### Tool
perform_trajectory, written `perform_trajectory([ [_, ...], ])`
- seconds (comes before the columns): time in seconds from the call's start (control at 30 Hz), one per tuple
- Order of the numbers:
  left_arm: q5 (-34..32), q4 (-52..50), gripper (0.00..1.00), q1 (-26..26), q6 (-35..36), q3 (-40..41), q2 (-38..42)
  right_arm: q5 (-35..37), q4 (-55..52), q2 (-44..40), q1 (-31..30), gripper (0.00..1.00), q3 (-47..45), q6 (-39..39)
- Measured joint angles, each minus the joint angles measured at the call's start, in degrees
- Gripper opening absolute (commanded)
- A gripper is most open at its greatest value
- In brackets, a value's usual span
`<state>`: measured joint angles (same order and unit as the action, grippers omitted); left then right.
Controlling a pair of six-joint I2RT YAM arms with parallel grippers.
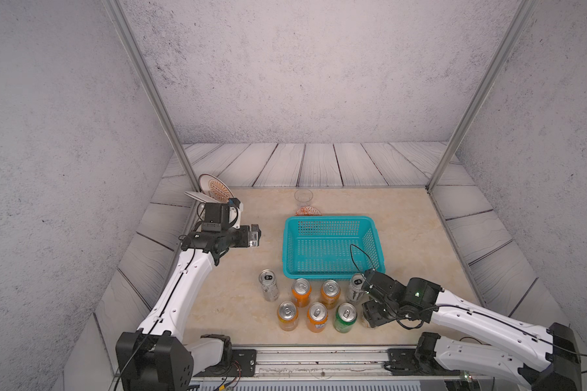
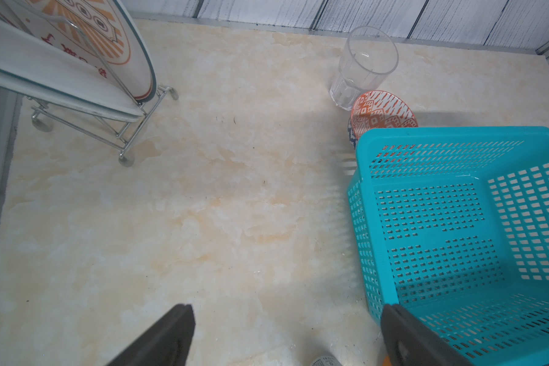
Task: Take out the drinks from the basket
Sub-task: Place the drink at the center of the board.
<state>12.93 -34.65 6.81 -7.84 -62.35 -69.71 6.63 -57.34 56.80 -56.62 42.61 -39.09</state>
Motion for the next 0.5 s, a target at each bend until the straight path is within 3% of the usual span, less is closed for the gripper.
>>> perform_trajectory([
  [0.5,0.0,0.0,0.99,0.0,0.0,-0.02,0.0,0.5,2.01,1.14,-0.11,0.56,-1.4,-0.35],
])
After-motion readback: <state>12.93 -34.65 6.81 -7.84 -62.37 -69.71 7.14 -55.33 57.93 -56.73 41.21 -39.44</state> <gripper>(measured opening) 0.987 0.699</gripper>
